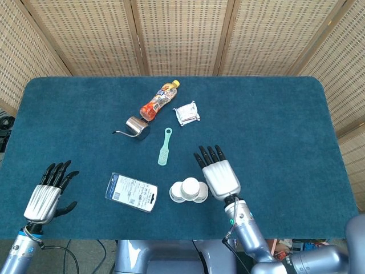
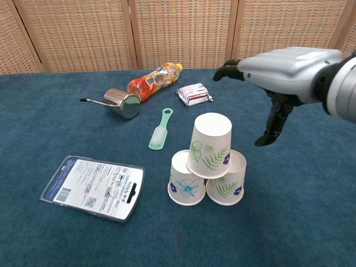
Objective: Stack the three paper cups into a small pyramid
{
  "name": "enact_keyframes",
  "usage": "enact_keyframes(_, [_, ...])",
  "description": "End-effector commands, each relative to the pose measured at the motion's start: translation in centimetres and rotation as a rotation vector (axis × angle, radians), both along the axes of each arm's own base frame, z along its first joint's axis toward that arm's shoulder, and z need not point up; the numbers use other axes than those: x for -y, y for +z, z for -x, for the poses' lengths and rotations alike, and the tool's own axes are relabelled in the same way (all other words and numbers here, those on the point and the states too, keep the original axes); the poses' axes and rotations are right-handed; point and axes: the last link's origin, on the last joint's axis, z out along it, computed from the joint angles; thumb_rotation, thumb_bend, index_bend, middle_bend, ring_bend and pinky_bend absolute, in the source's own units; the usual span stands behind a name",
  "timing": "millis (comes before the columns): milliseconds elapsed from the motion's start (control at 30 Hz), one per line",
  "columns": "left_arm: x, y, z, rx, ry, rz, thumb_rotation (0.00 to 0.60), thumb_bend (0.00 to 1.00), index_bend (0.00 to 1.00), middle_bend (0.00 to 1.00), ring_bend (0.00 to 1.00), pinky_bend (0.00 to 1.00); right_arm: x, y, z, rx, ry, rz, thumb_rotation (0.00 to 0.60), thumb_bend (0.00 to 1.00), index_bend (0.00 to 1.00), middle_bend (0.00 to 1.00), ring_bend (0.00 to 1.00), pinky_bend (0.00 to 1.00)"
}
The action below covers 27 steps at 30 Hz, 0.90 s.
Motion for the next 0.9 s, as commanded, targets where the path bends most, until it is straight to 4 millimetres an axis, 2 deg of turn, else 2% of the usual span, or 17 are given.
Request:
enact_keyframes(33, [0.1, 0.1, -0.1, 0.006, -0.004, -0.001, 0.600, 0.23, 0.16, 0.00, 0.00, 0.00, -0.3, 1.9, 1.7, 0.011, -0.034, 0.019, 0.600, 0.07, 0.09, 0.00, 0.00, 0.00])
enact_keyframes(400, [0.5, 0.7, -0.4, 0.015, -0.010, -0.018, 0.600, 0.23, 0.15, 0.00, 0.00, 0.00, -1.5, 5.7, 7.3, 0.037, -0.081, 0.134, 0.600, 0.07, 0.09, 0.00, 0.00, 0.00])
enact_keyframes(767, [0.9, 0.9, -0.7, 0.020, -0.019, -0.038, 0.600, 0.23, 0.09, 0.00, 0.00, 0.00, -5.7, 6.8, 15.4, 0.172, -0.067, 0.261, 0.600, 0.07, 0.09, 0.00, 0.00, 0.00])
enact_keyframes(900, [1.3, 1.2, -0.7, 0.015, -0.018, -0.049, 0.600, 0.23, 0.06, 0.00, 0.00, 0.00, -7.3, 7.4, 17.3, 0.221, -0.053, 0.301, 0.600, 0.07, 0.09, 0.00, 0.00, 0.00])
